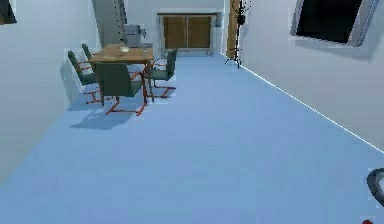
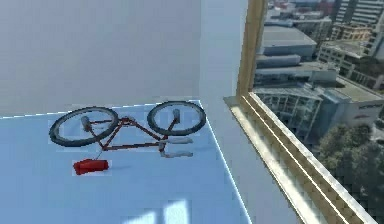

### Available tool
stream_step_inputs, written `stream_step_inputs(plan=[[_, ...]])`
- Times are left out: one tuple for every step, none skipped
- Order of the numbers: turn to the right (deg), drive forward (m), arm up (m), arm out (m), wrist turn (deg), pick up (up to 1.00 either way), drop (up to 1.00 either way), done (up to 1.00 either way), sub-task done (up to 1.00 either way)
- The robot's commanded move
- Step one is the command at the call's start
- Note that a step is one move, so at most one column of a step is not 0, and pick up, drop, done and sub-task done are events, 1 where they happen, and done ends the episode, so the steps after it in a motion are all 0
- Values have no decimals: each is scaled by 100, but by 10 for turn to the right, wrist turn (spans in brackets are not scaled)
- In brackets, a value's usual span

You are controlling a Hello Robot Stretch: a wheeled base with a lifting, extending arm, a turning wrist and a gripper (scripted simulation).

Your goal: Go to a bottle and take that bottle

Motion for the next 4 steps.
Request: stream_step_inputs(plan=[[450,0,0,0,0,0,0,0,0],[450,0,0,0,0,0,0,0,0],[450,0,0,0,0,0,0,0,0],[300,0,0,0,0,0,0,0,0]])
